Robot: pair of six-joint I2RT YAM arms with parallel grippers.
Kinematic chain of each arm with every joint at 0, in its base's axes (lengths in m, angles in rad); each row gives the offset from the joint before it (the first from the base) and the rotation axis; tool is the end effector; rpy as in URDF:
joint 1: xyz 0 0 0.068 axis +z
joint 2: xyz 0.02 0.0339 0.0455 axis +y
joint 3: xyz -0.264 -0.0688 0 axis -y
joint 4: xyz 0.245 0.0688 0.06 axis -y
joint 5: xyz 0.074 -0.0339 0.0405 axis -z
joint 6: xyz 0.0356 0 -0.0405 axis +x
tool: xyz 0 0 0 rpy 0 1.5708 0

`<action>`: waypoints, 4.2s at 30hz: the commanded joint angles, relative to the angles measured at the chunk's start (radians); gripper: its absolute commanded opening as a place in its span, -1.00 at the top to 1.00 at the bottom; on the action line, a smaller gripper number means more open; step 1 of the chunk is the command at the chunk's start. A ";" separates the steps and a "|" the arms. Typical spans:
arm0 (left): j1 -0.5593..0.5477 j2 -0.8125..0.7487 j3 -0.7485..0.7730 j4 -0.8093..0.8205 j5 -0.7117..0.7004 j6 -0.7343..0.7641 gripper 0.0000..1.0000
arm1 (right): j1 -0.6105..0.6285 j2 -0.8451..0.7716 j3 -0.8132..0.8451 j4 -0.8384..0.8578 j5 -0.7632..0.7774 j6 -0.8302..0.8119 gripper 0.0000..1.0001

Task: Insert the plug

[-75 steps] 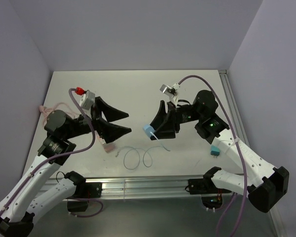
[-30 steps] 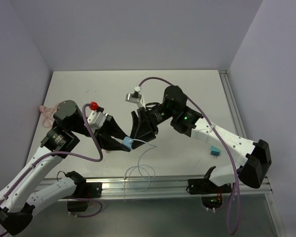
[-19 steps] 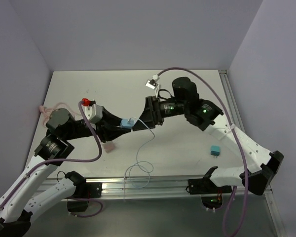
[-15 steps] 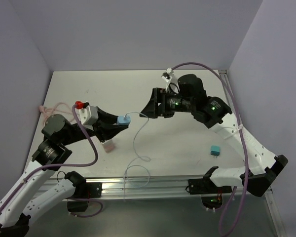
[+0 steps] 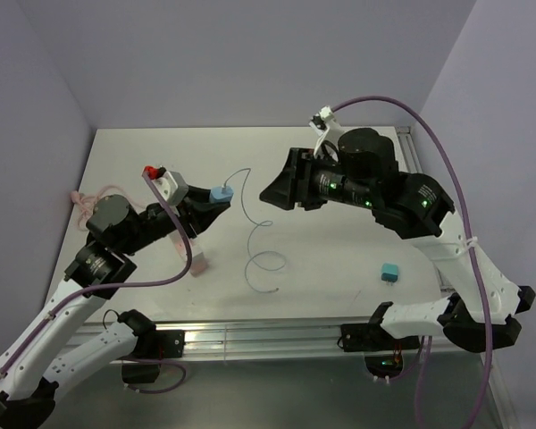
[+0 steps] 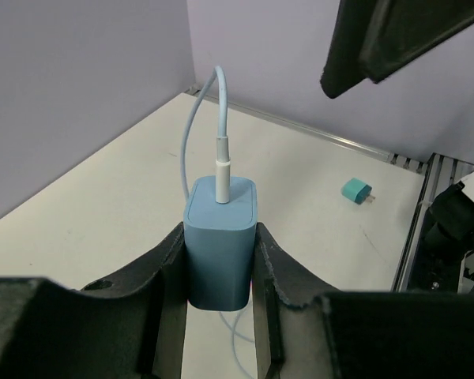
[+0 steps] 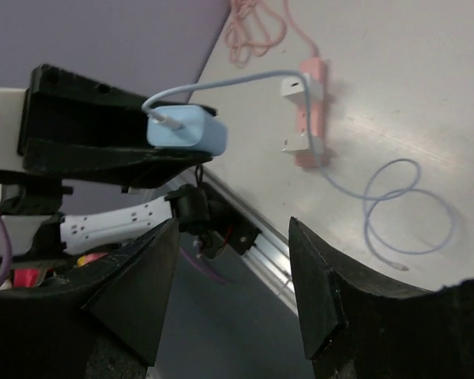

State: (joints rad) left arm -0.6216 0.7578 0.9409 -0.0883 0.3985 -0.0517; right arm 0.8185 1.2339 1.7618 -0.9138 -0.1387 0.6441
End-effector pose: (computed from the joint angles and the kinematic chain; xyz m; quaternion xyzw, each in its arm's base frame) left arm 0.1257 -0.1071 0.4087 0.3259 0.5917 -0.3652 0.6405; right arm 0.1436 0.1606 0.4968 -0.1106 0.8211 0.4148 0.3762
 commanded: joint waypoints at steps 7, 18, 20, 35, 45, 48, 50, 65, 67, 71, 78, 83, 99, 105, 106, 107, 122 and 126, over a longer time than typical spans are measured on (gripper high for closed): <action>-0.003 0.017 0.044 -0.002 0.102 0.032 0.99 | 0.149 0.205 0.142 0.030 0.040 -0.018 -0.37; -0.007 0.018 0.022 -0.028 0.125 0.090 0.99 | 0.176 0.344 0.287 -0.049 0.099 -0.008 -0.42; -0.006 0.018 0.025 -0.033 0.115 0.098 0.99 | 0.182 0.355 0.292 -0.065 0.099 -0.001 -0.40; -0.020 0.015 0.059 -0.099 0.065 0.193 0.99 | 0.188 0.418 0.312 -0.148 0.062 -0.001 -0.22; -0.032 0.020 0.058 -0.105 0.010 0.175 0.66 | 0.195 0.486 0.377 -0.177 0.065 -0.003 0.81; -0.030 -0.005 0.041 -0.094 -0.094 0.116 -0.05 | 0.197 0.487 0.364 -0.165 0.086 -0.006 1.00; -0.032 -0.044 0.021 -0.105 -0.165 0.072 -0.38 | 0.197 0.498 0.373 -0.169 0.115 -0.009 1.00; -0.030 -0.163 0.139 -0.626 -1.208 -0.505 -0.99 | 0.240 0.694 0.427 -0.004 0.266 -0.190 1.00; -0.030 -0.155 0.157 -0.639 -1.167 -0.514 -0.99 | 0.272 0.743 0.445 0.030 0.283 -0.205 1.00; -0.030 -0.176 0.168 -0.626 -1.142 -0.516 -0.99 | 0.291 0.874 0.554 0.021 0.248 -0.225 1.00; -0.032 -0.086 0.266 -0.787 -1.221 -0.648 -0.99 | 0.294 1.010 0.631 0.084 0.235 -0.225 1.00; -0.030 -0.126 0.233 -0.746 -1.219 -0.622 -0.99 | 0.295 1.039 0.594 0.130 0.272 -0.195 1.00; -0.030 -0.183 0.196 -0.702 -1.233 -0.588 -0.99 | 0.307 1.151 0.597 0.167 0.350 -0.199 1.00; -0.030 -0.190 0.197 -0.705 -1.241 -0.585 -0.99 | 0.314 1.173 0.616 0.122 0.370 -0.181 1.00; -0.030 -0.193 0.197 -0.702 -1.238 -0.583 -0.99 | 0.315 1.170 0.610 0.119 0.372 -0.178 1.00; -0.032 -0.193 0.196 -0.700 -1.236 -0.582 -0.99 | 0.315 1.170 0.602 0.118 0.373 -0.166 1.00; -0.030 -0.212 0.187 -0.696 -1.227 -0.573 -0.99 | 0.335 1.200 0.565 0.161 0.387 -0.185 1.00; -0.030 -0.213 0.188 -0.697 -1.225 -0.570 -0.99 | 0.335 1.219 0.571 0.156 0.398 -0.182 1.00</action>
State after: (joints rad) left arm -0.6506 0.5529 1.1320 -0.8078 -0.8276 -0.6403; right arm 1.1477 2.4409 2.3295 -0.7849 0.2203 0.4702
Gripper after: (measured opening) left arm 0.995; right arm 0.536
